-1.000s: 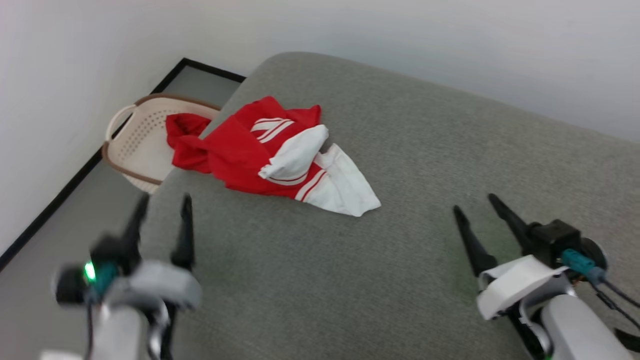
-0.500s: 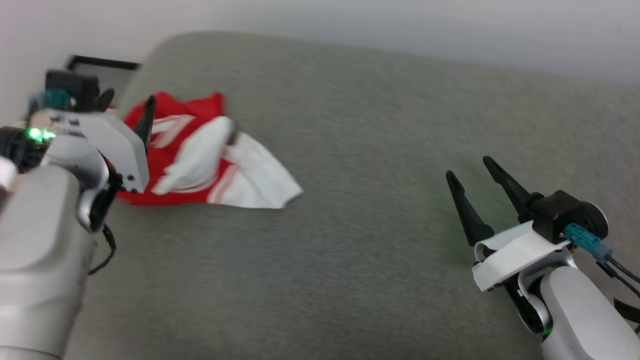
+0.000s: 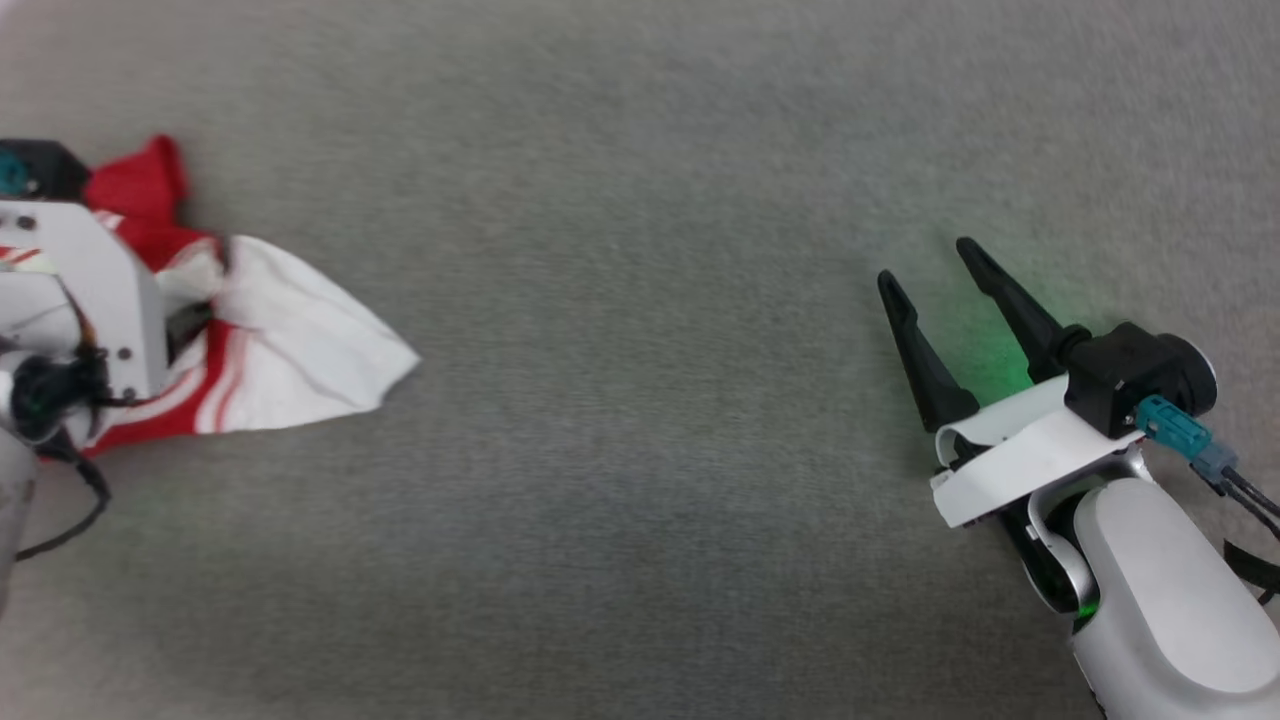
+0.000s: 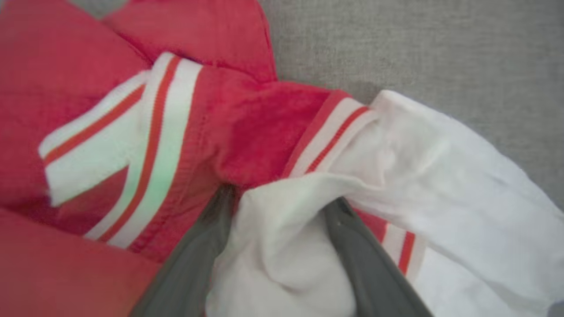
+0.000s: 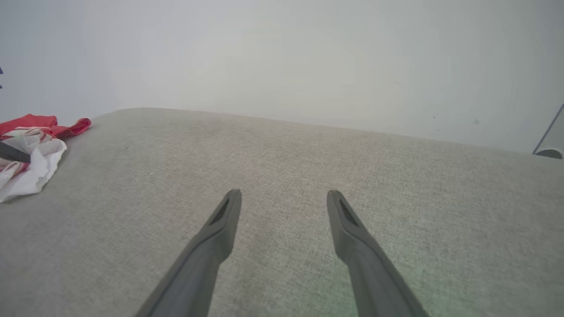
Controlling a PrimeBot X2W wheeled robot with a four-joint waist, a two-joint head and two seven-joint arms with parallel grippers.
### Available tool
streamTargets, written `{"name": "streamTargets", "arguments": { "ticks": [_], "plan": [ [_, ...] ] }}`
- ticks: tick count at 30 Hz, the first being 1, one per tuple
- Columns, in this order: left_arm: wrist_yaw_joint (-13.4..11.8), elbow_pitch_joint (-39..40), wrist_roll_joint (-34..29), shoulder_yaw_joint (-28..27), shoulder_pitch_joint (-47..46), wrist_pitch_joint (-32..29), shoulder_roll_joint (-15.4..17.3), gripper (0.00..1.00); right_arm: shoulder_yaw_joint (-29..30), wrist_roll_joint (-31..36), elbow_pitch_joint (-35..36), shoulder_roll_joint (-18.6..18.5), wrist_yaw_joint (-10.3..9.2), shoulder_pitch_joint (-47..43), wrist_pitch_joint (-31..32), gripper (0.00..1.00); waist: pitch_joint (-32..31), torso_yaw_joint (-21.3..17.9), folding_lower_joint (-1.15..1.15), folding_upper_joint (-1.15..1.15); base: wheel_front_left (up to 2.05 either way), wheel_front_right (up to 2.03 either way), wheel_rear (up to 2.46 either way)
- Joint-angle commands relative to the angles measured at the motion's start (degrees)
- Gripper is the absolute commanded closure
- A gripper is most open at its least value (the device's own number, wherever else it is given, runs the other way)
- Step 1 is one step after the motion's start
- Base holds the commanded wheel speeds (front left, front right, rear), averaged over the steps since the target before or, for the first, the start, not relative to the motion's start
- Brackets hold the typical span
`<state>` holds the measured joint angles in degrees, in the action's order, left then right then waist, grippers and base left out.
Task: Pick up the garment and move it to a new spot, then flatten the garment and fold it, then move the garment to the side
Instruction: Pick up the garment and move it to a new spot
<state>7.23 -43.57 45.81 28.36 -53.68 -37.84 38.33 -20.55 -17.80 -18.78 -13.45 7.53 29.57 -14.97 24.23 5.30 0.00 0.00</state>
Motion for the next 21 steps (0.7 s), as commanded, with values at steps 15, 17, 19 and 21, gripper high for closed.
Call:
{"name": "streamTargets", "arguments": {
  "ticks": [15,17,19,21],
  "plan": [
    [0.1,-12.3,5.2,1.9,0.6,-0.6,-5.9,1.0,0.0,1.2,2.5,0.4,-0.08,1.6,-0.3,0.0,4.6,-4.1,0.0,0.0,0.0,0.0,0.0],
    [0.3,-11.3,6.2,2.2,0.9,0.9,-5.5,1.0,0.0,1.1,2.3,0.6,-0.08,1.0,-0.3,0.0,3.4,-3.8,0.0,0.0,0.0,0.0,0.0],
    [0.5,-10.0,7.1,2.6,0.8,2.6,-5.3,1.0,0.1,1.1,2.1,0.8,-0.08,0.2,-0.3,0.0,1.8,-3.4,0.0,0.0,0.0,0.0,0.0],
    [0.5,-8.1,8.1,3.0,0.4,4.5,-5.1,1.0,0.6,0.9,1.9,1.0,-0.08,-0.5,-0.3,0.0,0.2,-3.1,0.0,0.0,0.0,0.0,0.0]
  ]
}}
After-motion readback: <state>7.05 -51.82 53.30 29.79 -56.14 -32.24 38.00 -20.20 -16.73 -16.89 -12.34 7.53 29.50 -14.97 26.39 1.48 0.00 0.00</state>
